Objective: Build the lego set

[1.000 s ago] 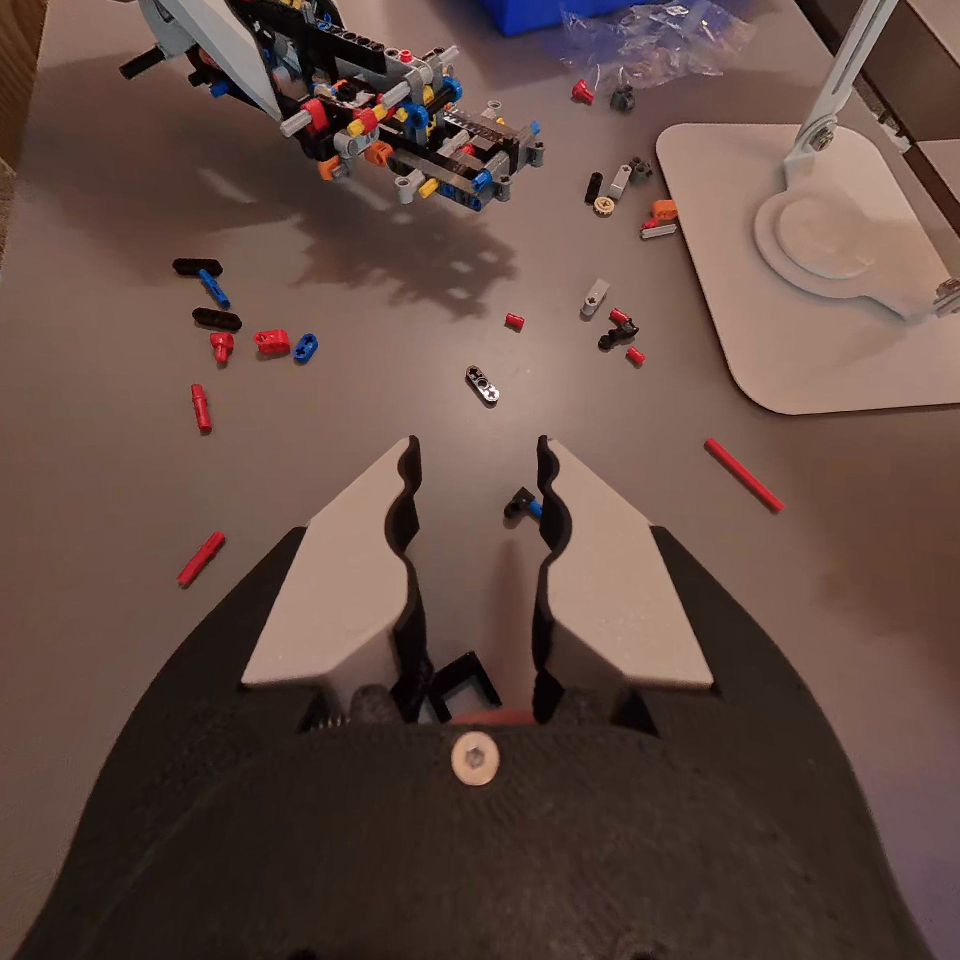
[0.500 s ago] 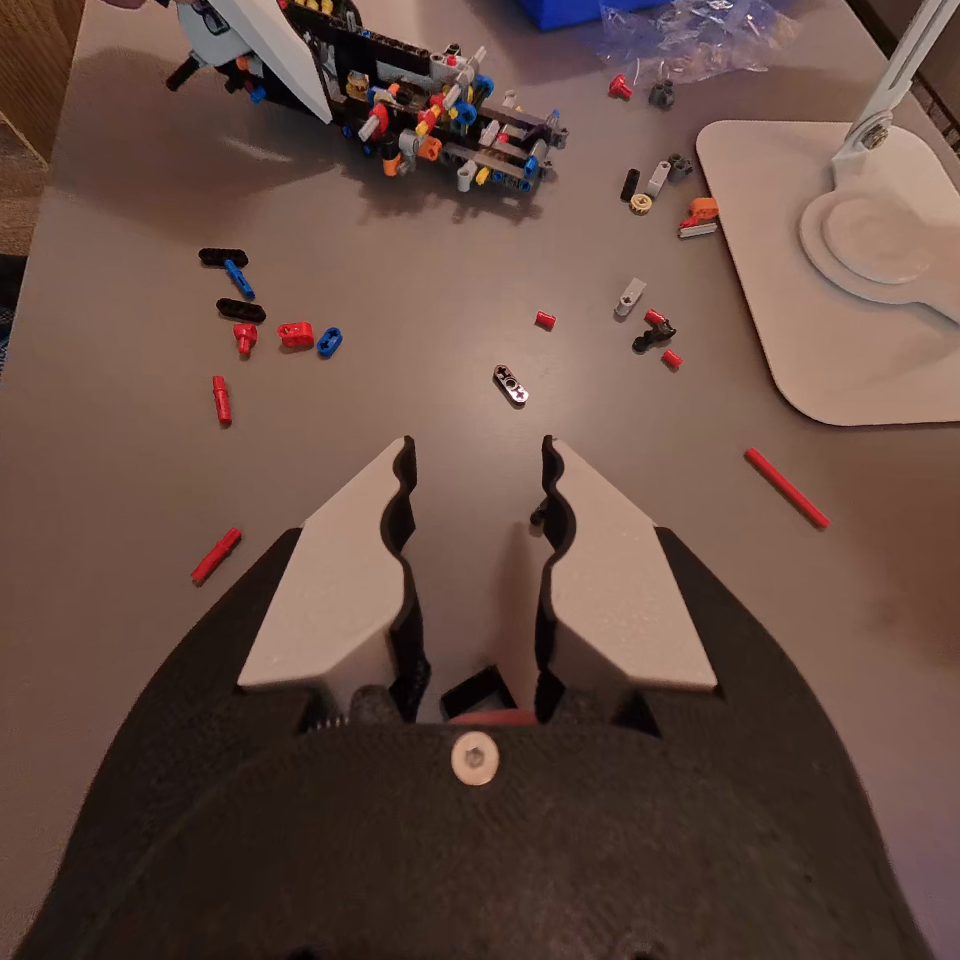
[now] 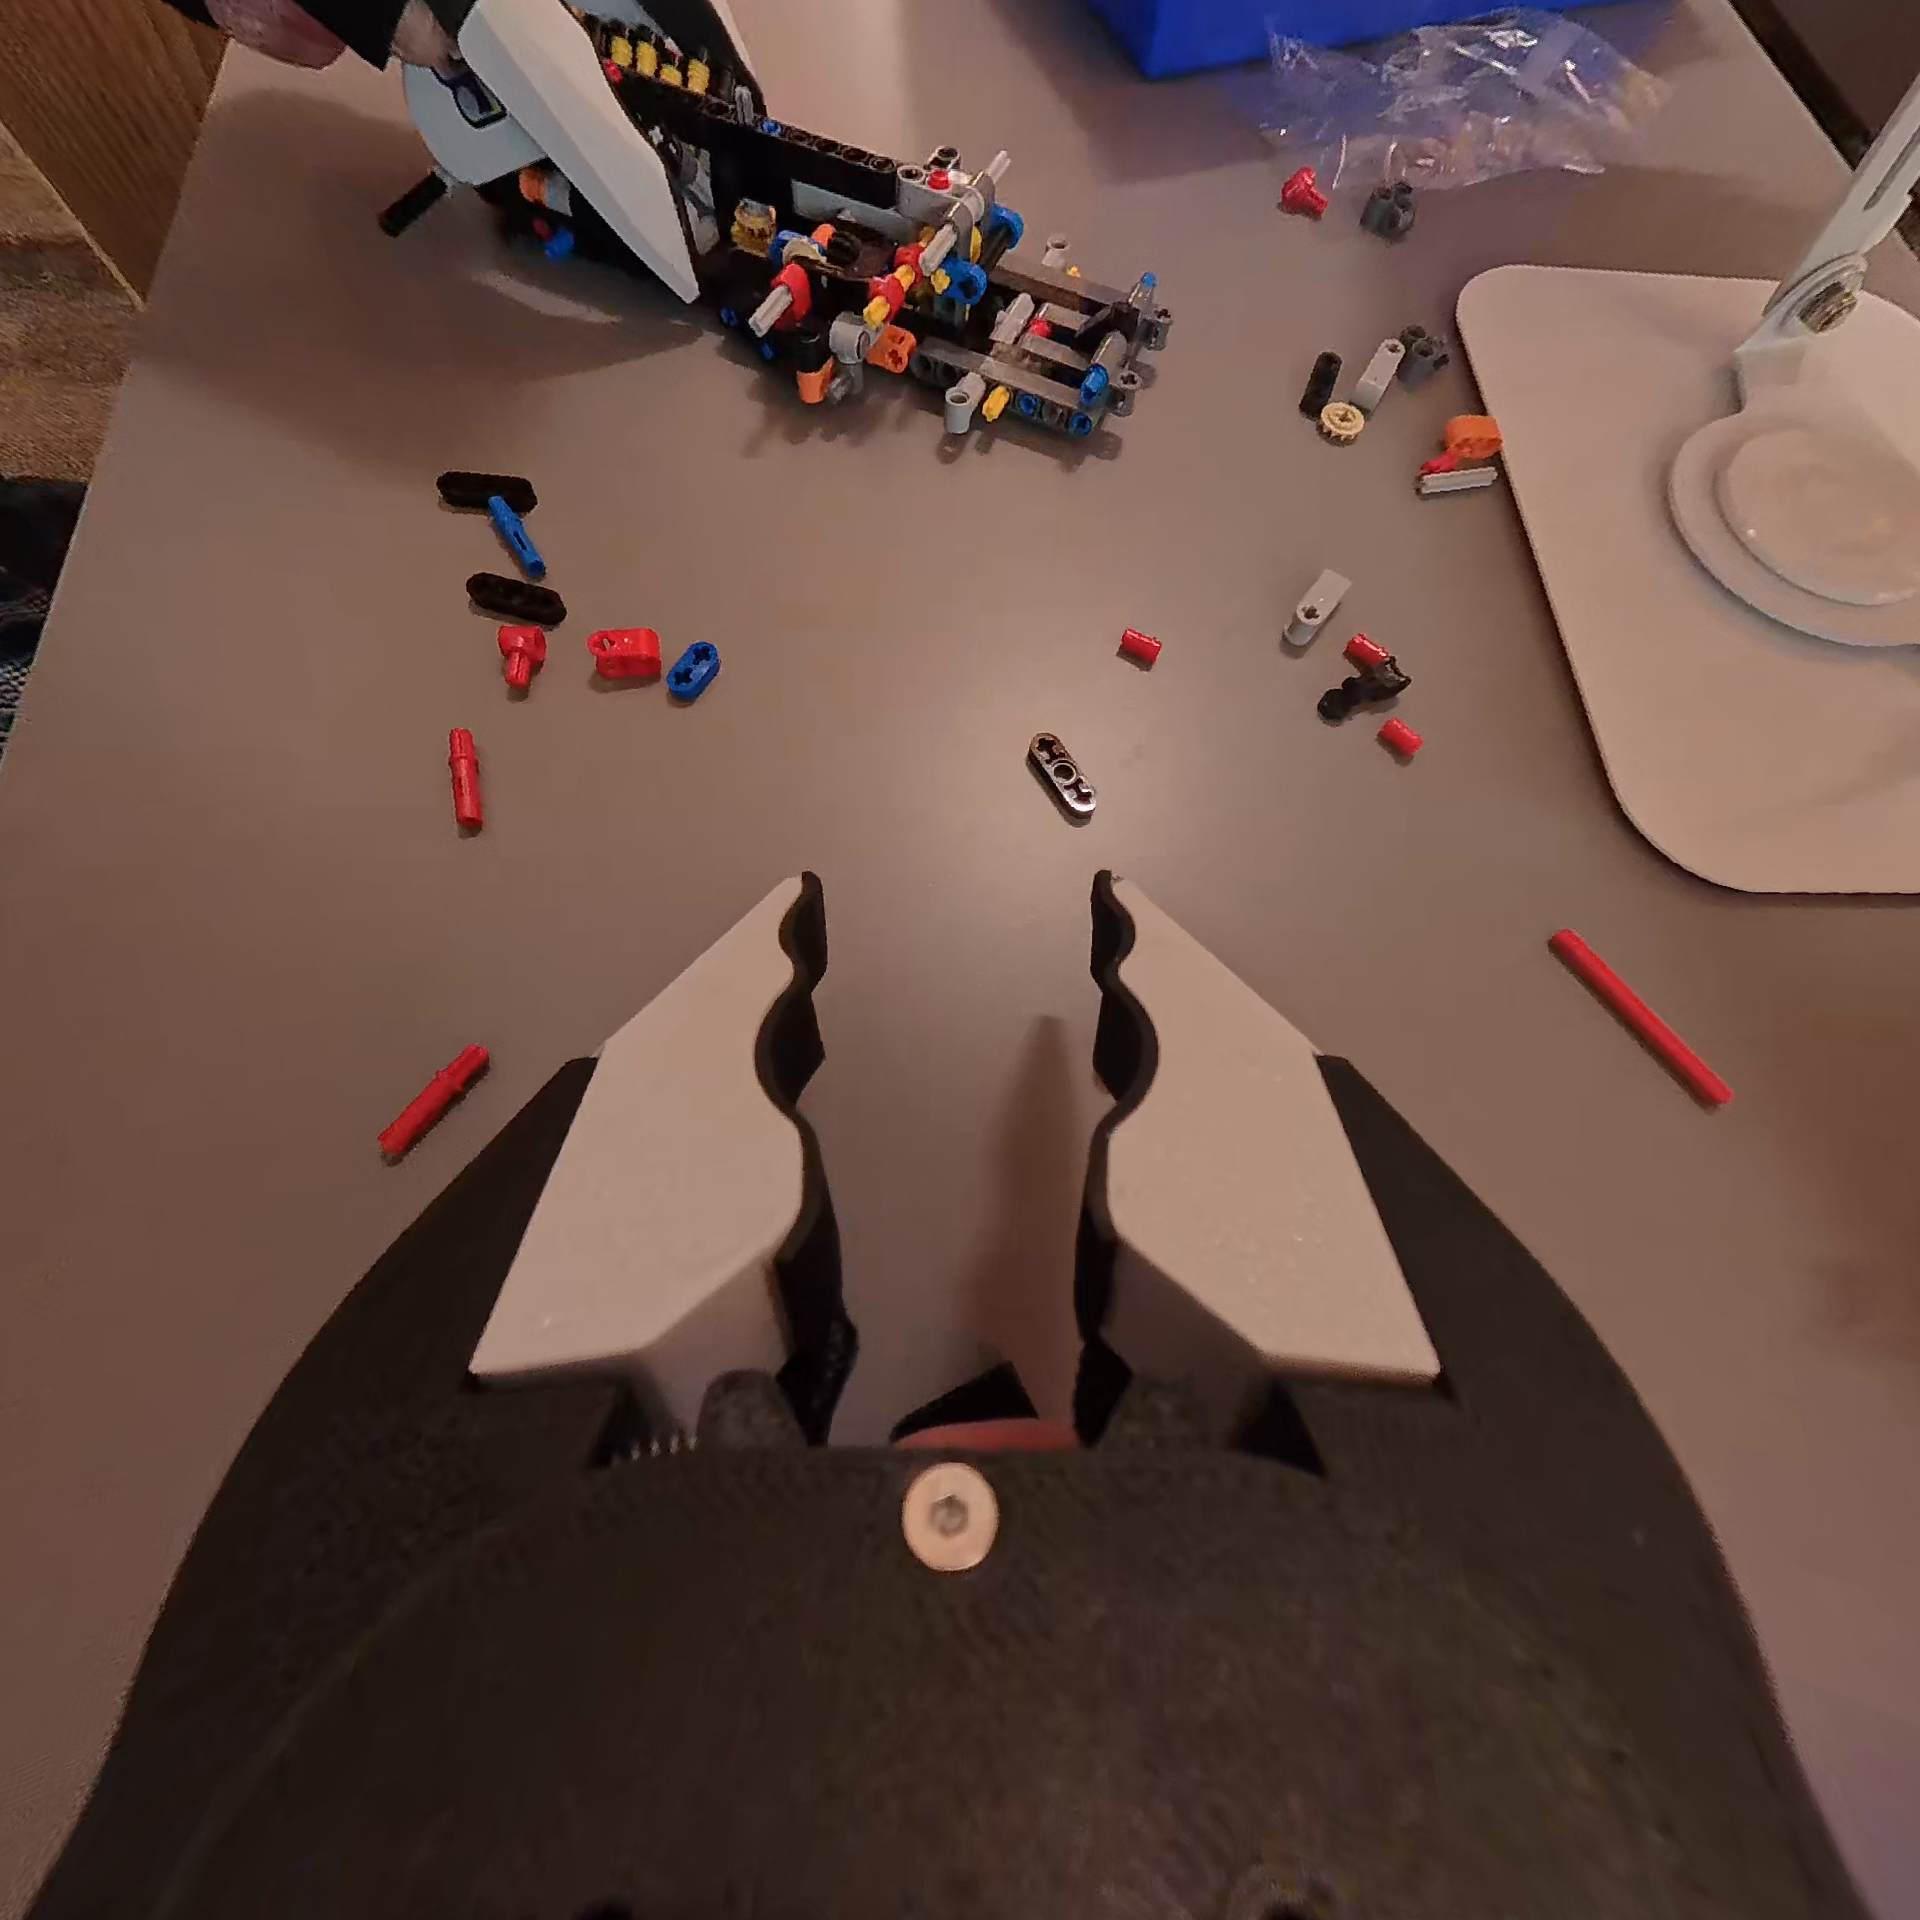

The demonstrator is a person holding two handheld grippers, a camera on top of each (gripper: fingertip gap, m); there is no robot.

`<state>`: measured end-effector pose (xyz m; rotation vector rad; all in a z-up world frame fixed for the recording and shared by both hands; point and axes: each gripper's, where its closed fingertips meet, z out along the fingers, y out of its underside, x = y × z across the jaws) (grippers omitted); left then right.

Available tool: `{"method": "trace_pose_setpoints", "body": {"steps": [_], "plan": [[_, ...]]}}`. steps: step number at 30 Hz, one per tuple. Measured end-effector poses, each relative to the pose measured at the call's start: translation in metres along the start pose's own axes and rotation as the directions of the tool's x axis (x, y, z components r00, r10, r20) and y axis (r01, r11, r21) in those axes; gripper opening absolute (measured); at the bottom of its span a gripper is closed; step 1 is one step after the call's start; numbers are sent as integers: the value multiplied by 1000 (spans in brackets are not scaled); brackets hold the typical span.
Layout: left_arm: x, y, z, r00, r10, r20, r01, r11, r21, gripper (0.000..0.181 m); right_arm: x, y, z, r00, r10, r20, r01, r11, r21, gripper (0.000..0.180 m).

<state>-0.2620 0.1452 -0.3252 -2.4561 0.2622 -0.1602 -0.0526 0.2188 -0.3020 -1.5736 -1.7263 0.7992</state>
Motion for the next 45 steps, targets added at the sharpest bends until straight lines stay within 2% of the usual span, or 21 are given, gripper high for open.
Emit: {"method": "trace_pose_setpoints", "body": {"steps": [5, 13, 18, 32, 45], "plan": [[6, -3, -4, 999, -28, -25, 28, 999, 23, 60, 0, 0, -1, 1000, 2, 5, -2, 1000, 18, 49], [0, 5, -18, 998, -55, -28, 55, 998, 17, 75, -4, 0, -2, 1000, -7, 13, 7, 999, 38, 50], [8, 17, -19, 995, -82, -57, 81, 996, -20, 63, -4, -1, -5, 1000, -3, 15, 2, 998, 55, 50], [61, 14, -17, 981, -116, -154, 118, 993, 7, 76, -8, -7, -11, 999, 3, 33, -6, 996, 93, 51], [43, 8, -31, 993, -86, -81, 91, 994, 65, 74, -7, -3, -12, 1000, -3, 17, 1, 996, 84, 52]]}}
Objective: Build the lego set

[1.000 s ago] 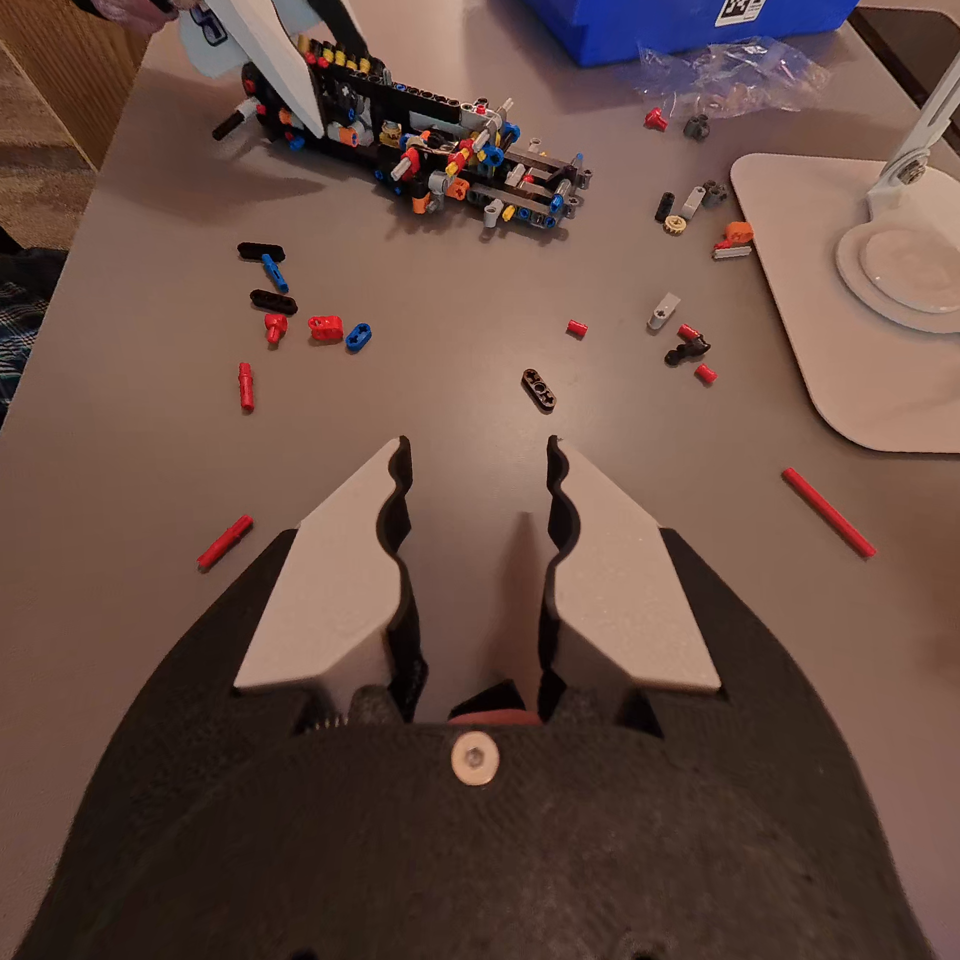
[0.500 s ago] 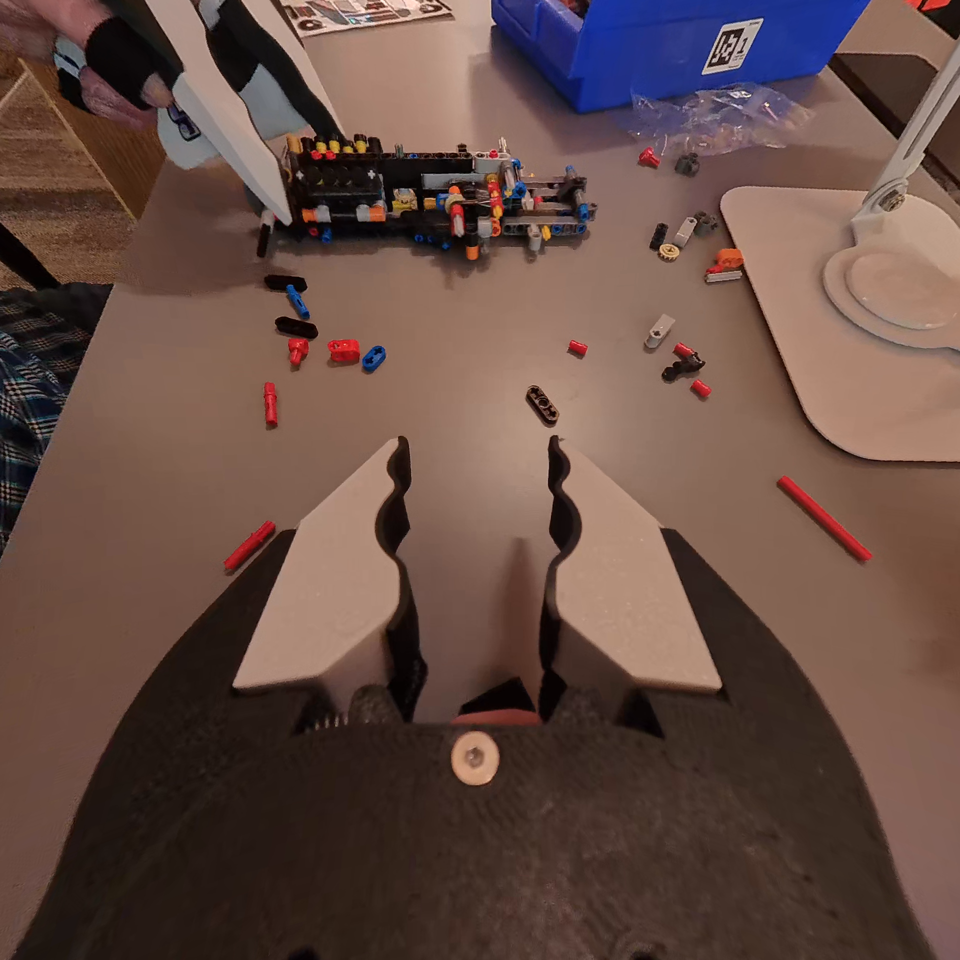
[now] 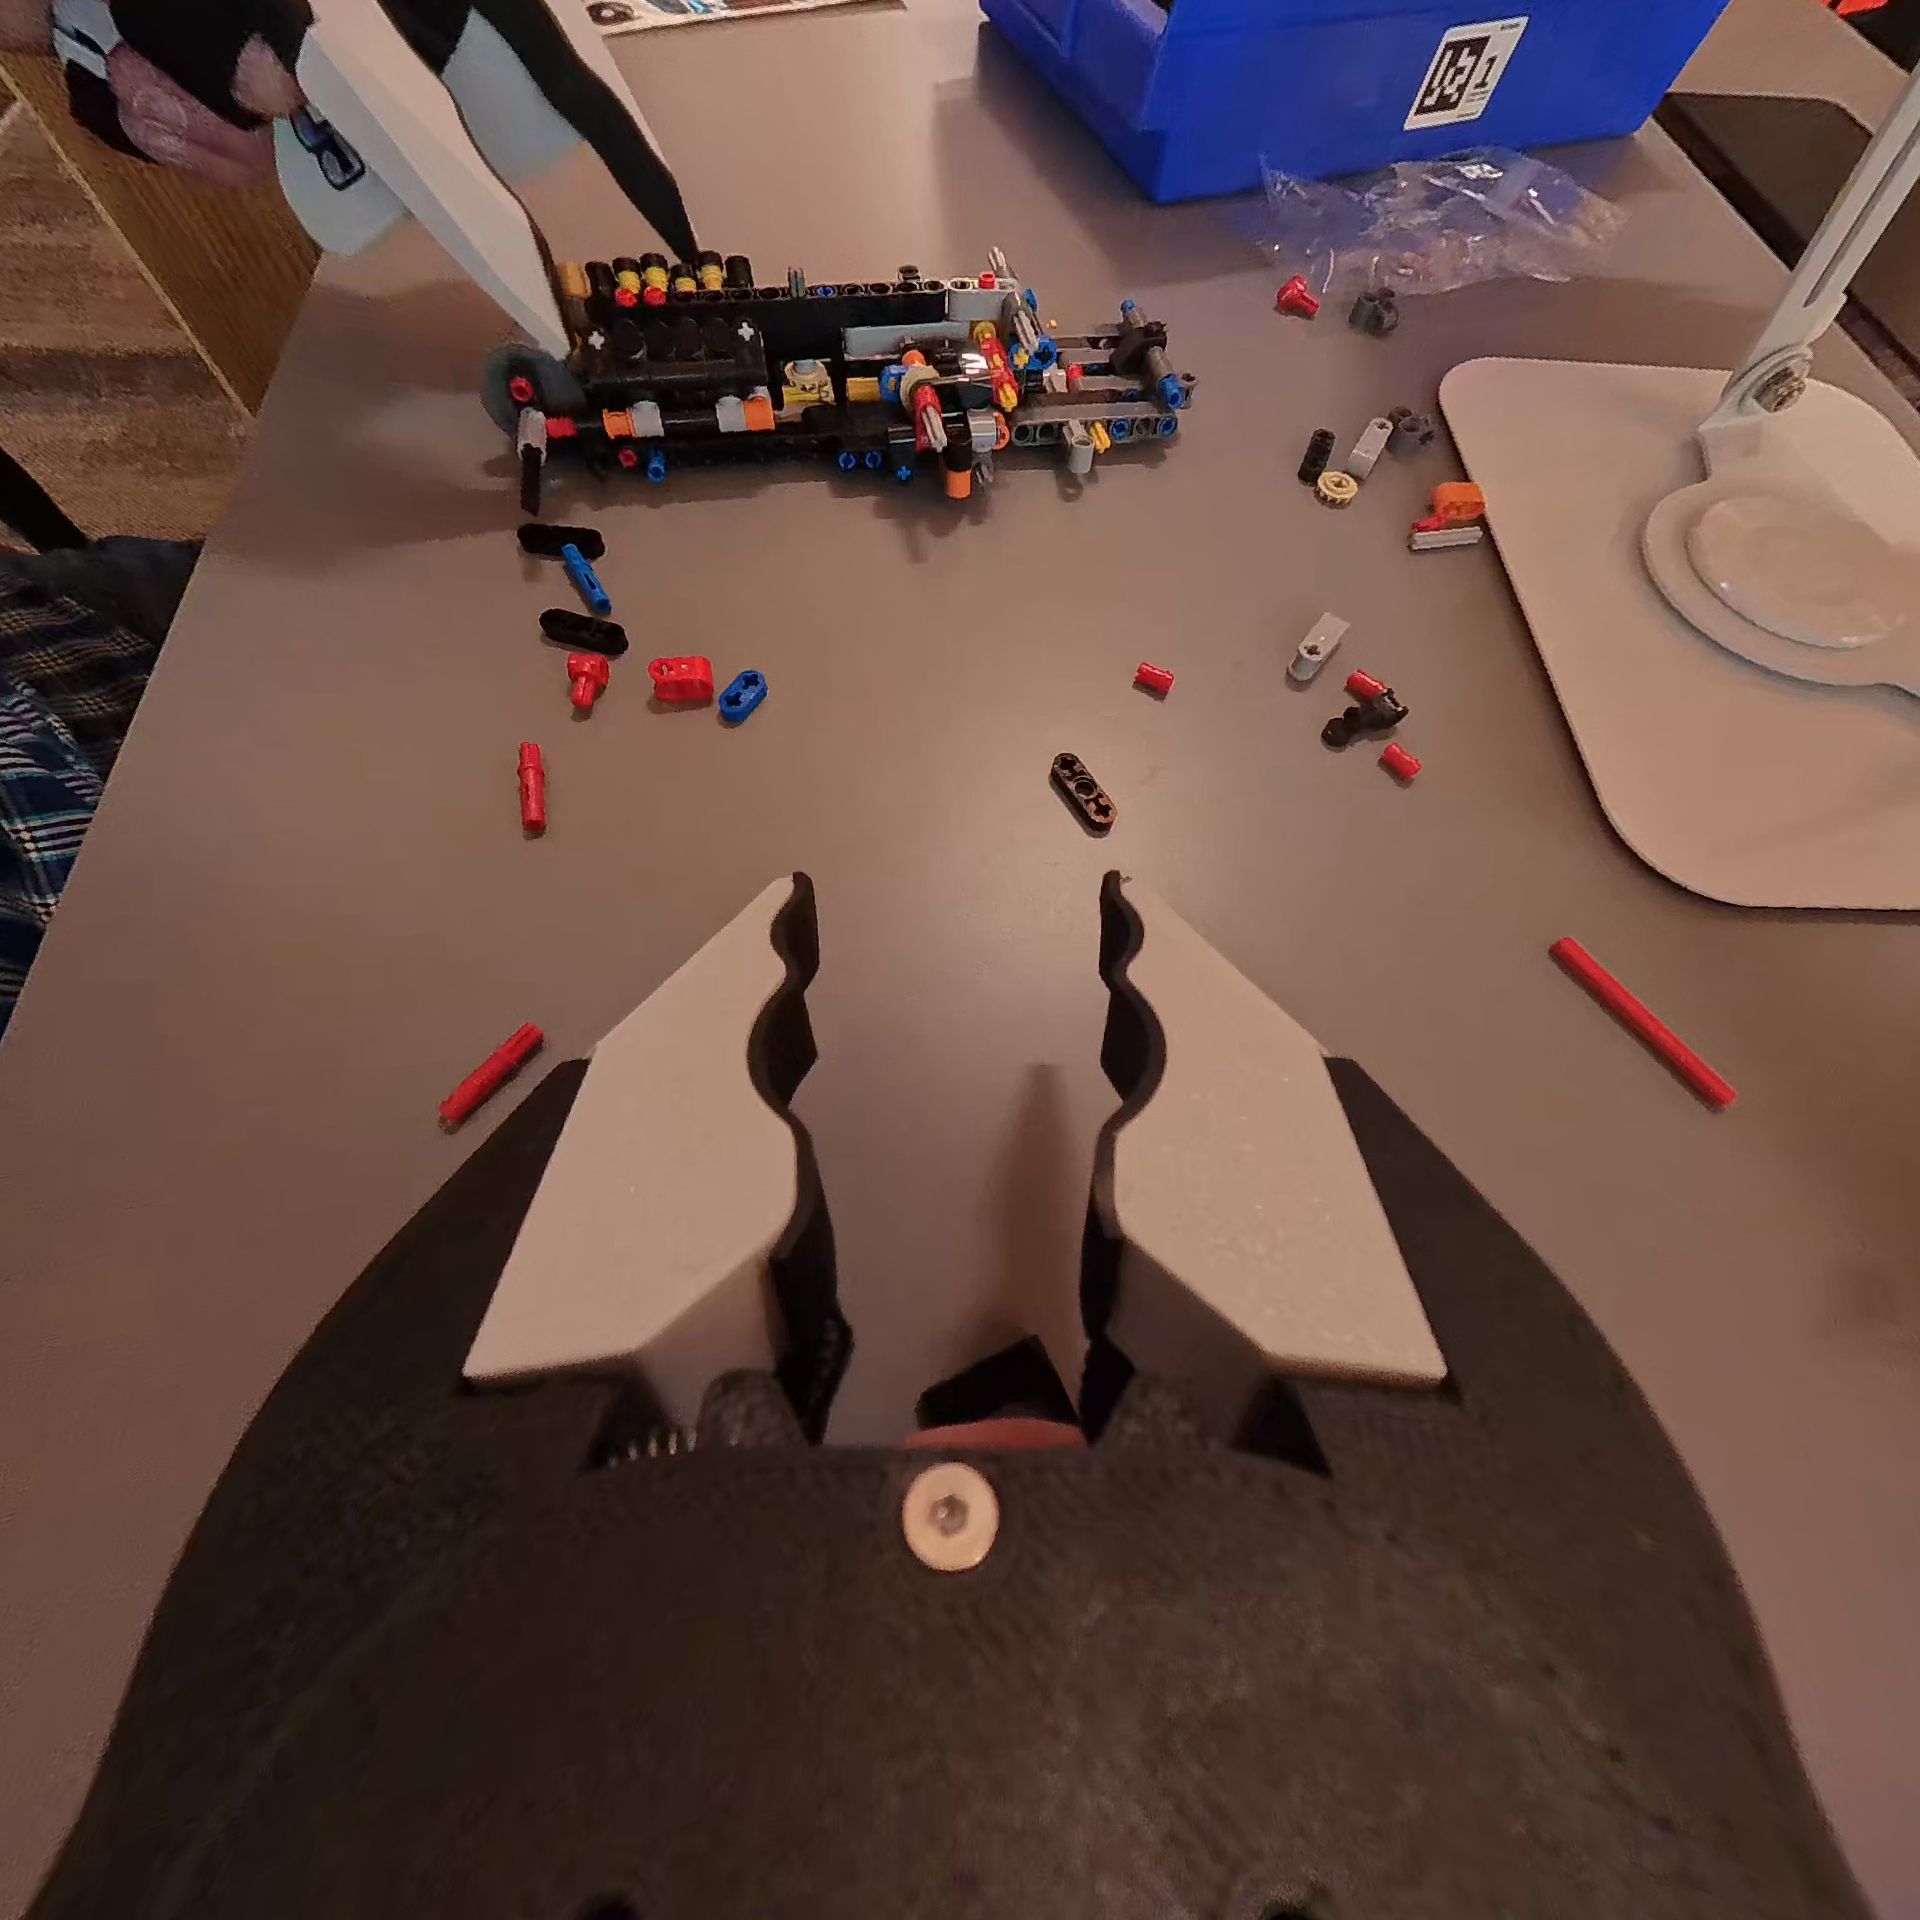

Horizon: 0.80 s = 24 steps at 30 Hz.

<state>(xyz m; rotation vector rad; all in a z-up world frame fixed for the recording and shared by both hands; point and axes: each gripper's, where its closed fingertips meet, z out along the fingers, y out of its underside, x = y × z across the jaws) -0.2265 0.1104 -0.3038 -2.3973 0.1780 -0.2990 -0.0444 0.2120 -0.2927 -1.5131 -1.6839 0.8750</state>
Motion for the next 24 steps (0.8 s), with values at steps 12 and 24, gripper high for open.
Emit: {"method": "trace_pose_setpoints", "body": {"steps": [12, 24], "plan": [[-3, -18, -14, 999, 33, -10, -32, 994, 103, 79, 3, 1, -1, 1000, 2, -12, -2, 1000, 1, 52], [-21, -41, -7, 999, 41, 16, -44, 980, 192, 74, 6, -1, -3, 998, -35, -53, 35, 999, -4, 52]]}}
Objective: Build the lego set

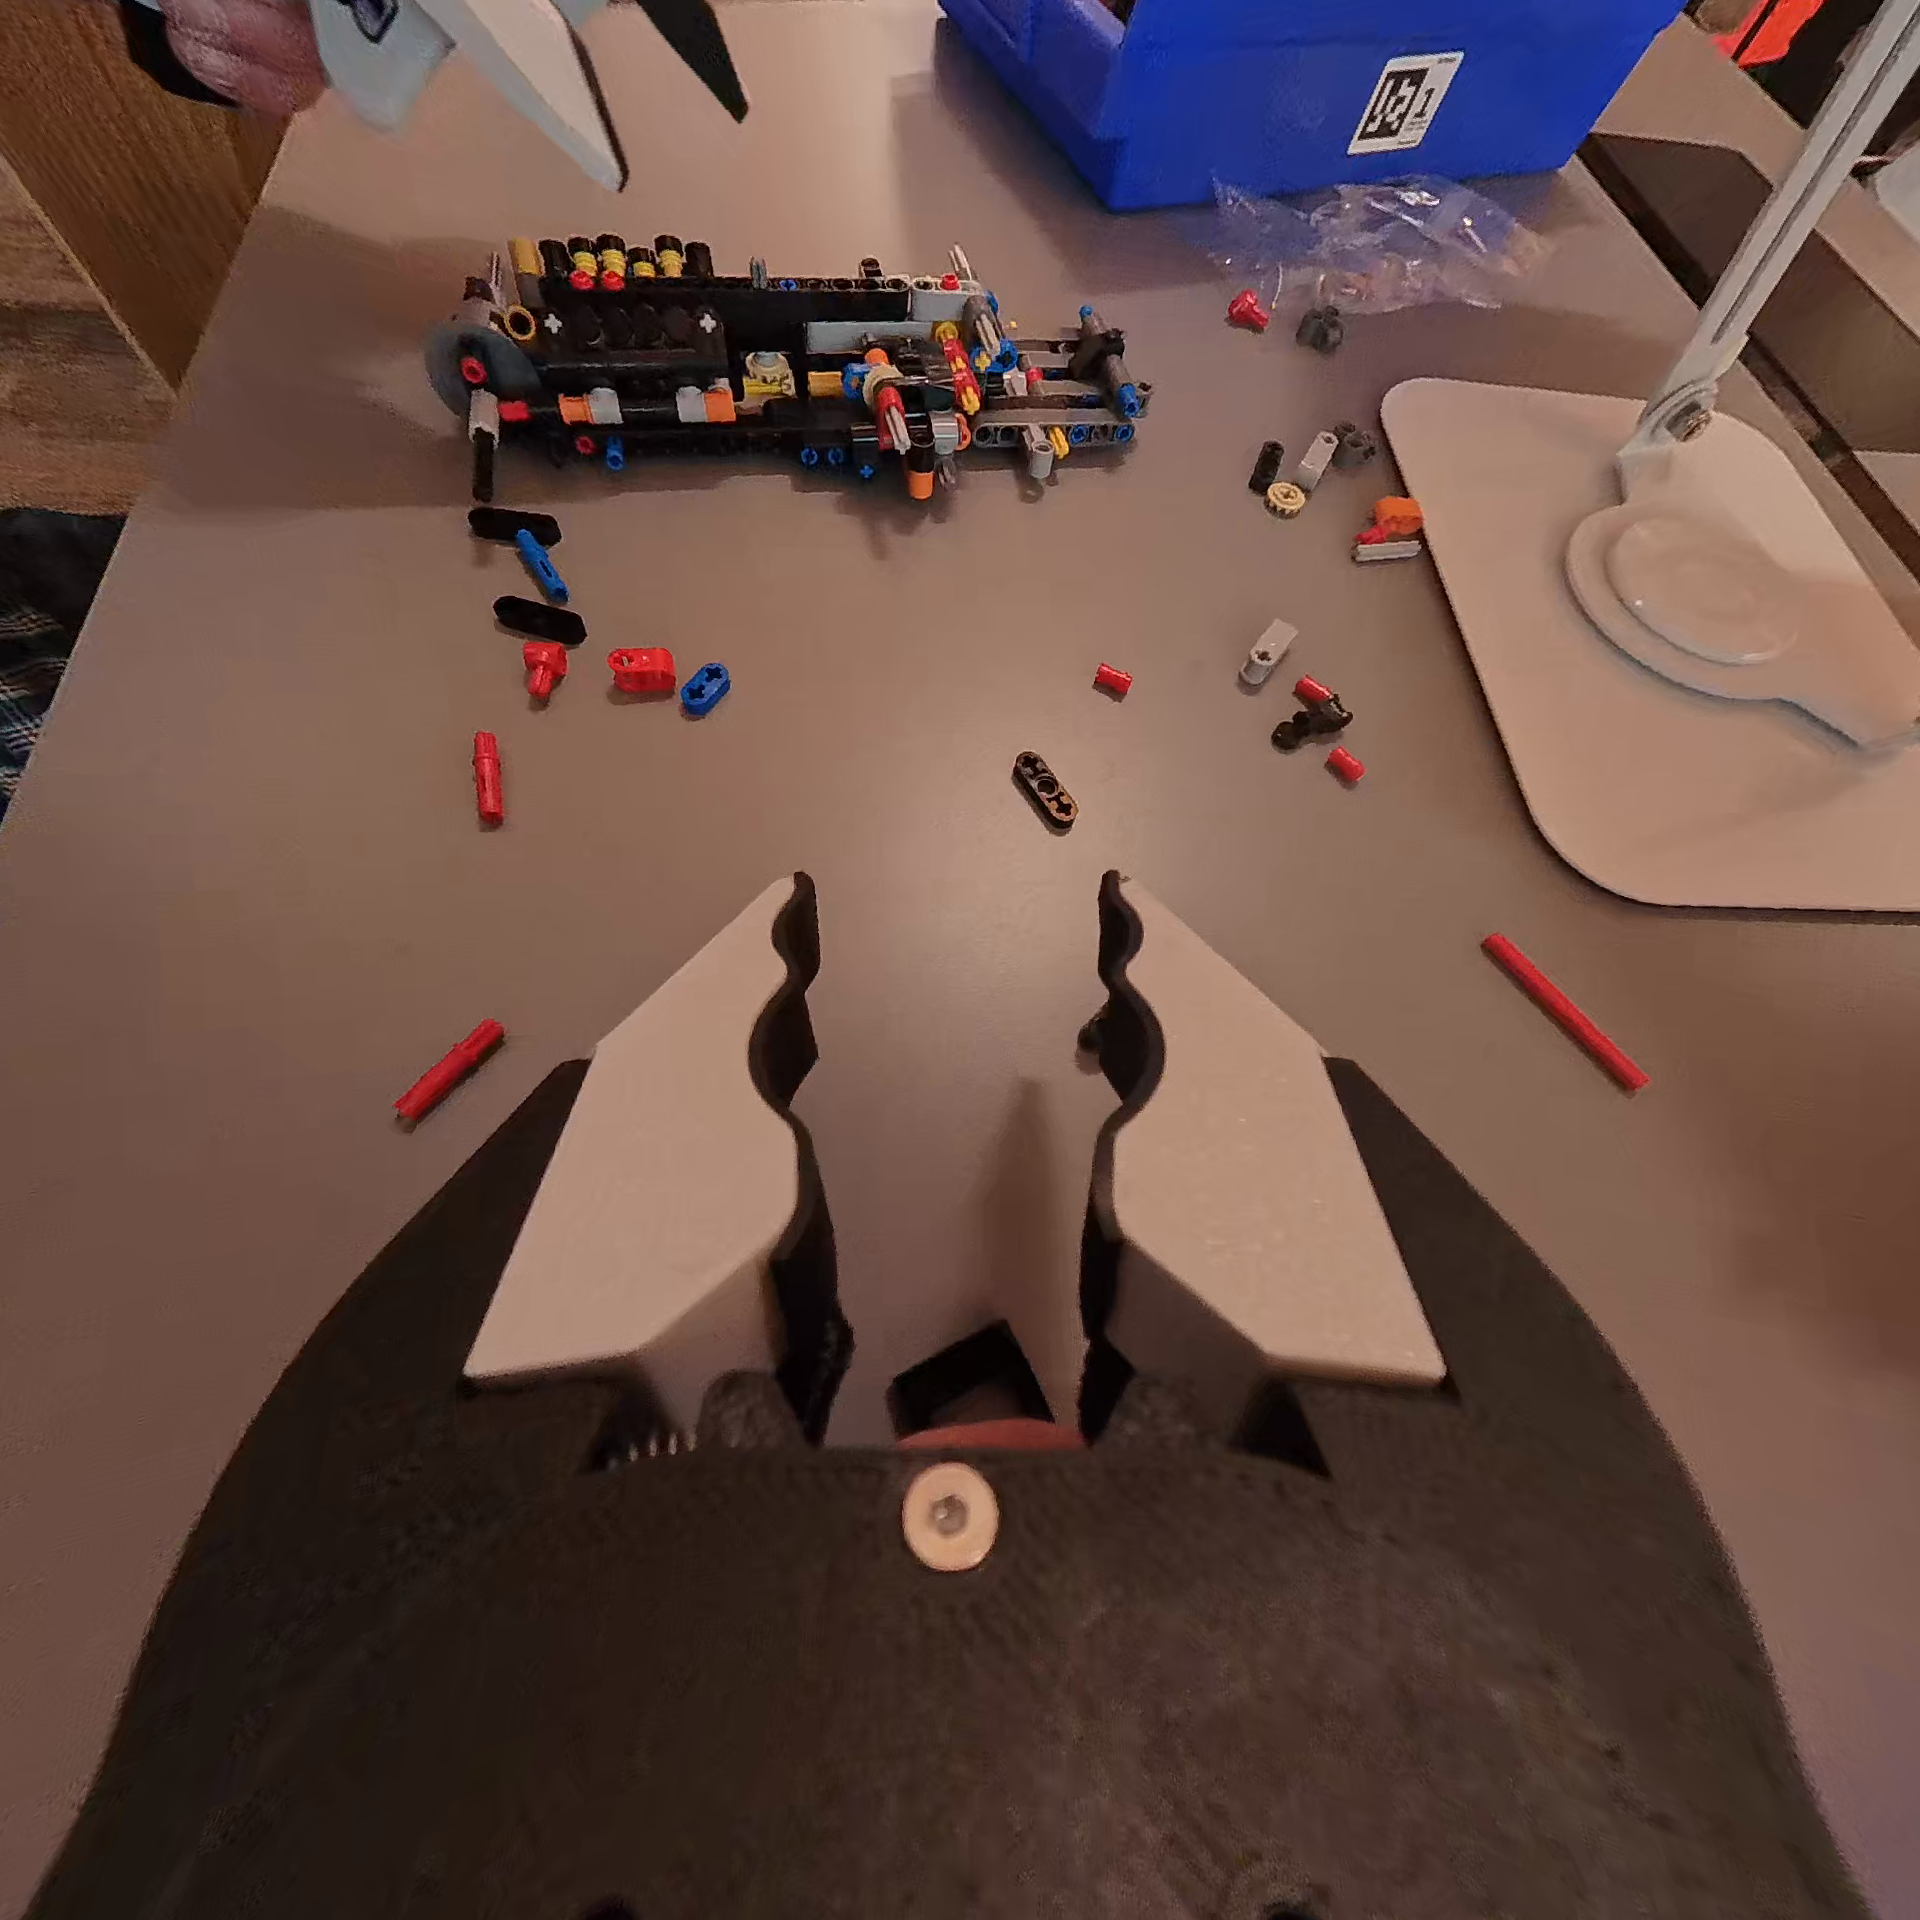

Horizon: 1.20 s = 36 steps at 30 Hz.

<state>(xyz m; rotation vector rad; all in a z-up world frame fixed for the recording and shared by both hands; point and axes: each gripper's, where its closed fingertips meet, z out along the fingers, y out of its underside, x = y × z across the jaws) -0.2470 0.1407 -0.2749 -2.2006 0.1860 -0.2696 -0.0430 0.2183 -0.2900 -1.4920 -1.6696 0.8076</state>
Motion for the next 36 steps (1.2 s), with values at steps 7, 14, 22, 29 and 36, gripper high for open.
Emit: {"method": "trace_pose_setpoints", "body": {"steps": [7, 14, 22, 29, 36], "plan": [[8, -35, 16, 998, 50, -49, -45, 995, 90, 82, 8, -1, -2, 999, -6, -52, 7, 1000, 12, 51], [25, -61, 20, 992, 100, -76, -87, 985, 151, 100, 16, -2, -2, 993, -26, -111, 29, 999, 25, 49], [31, -71, 23, 994, 91, -64, -79, 982, 174, 133, 20, -1, 2, 988, -39, -148, 43, 999, 26, 49], [28, -73, 33, 996, 75, -51, -65, 982, 180, 125, 24, 1, 2, 983, -51, -178, 54, 998, 13, 50], [20, -76, 38, 997, 63, -52, -51, 974, 221, 85, 26, 3, 3, 982, -47, -185, 50, 999, 13, 49]]}}
